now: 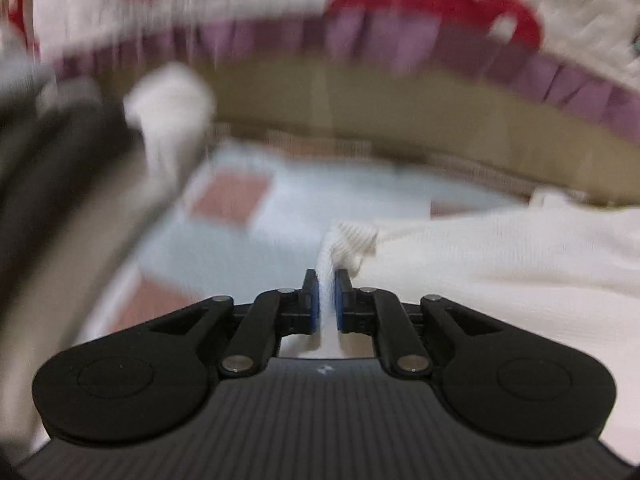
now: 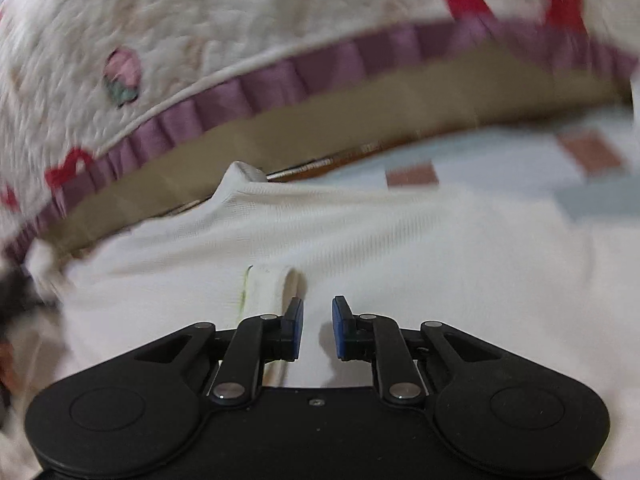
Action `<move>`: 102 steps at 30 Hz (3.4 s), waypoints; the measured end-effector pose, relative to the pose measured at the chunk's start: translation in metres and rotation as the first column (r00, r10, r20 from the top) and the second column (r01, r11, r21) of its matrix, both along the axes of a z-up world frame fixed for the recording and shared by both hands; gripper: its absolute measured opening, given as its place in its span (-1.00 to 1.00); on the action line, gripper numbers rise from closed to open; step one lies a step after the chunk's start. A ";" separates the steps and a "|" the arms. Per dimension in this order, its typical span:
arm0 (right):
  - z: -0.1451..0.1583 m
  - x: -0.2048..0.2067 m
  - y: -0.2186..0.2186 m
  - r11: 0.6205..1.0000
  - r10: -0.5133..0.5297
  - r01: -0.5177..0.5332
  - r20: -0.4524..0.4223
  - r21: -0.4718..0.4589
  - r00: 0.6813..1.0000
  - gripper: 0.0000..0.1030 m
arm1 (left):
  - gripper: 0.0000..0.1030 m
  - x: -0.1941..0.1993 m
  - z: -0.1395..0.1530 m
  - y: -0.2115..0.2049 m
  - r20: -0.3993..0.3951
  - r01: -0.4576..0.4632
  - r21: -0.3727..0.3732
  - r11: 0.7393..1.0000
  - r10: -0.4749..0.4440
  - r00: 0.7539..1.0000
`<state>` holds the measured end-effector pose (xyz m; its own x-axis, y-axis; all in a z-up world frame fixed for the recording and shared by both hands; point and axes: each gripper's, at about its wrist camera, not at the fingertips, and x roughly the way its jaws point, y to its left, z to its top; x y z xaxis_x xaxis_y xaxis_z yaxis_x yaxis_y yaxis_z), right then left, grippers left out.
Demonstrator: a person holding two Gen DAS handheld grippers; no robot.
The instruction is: Fold clothes
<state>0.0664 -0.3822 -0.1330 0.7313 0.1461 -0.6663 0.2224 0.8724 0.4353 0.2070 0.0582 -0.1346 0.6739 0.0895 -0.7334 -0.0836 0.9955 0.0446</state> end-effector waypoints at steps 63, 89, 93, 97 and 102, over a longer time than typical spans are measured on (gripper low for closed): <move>0.085 -0.098 0.060 0.790 0.302 -0.169 0.135 -0.590 0.944 0.19 | -0.03 -0.162 0.031 -0.182 0.148 0.610 -0.153 0.777 -0.593 0.792; 0.024 -0.103 -0.073 0.982 -0.174 0.172 0.022 0.077 0.984 0.32 | -0.93 -0.120 0.072 -0.191 0.335 0.506 -0.008 0.862 -0.475 0.814; 0.025 -0.095 -0.047 0.999 -0.041 0.041 -0.016 0.018 0.999 0.33 | -0.93 -0.112 0.051 -0.160 0.253 0.435 -0.024 0.900 -0.415 0.874; 0.018 -0.084 -0.030 0.997 0.018 -0.025 -0.088 -0.073 0.996 0.33 | -0.93 -0.107 0.044 -0.137 0.253 0.371 -0.073 0.926 -0.343 0.905; 0.000 -0.078 -0.002 0.959 0.084 -0.143 -0.234 -0.246 0.968 0.33 | -0.93 -0.103 0.040 -0.131 0.262 0.356 -0.096 0.930 -0.321 0.910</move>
<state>-0.0112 -0.3846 -0.1326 0.5516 0.0205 -0.8339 0.1791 0.9735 0.1424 0.1043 -0.0726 -0.0947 0.8012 -0.2661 -0.5360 0.2687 0.9603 -0.0750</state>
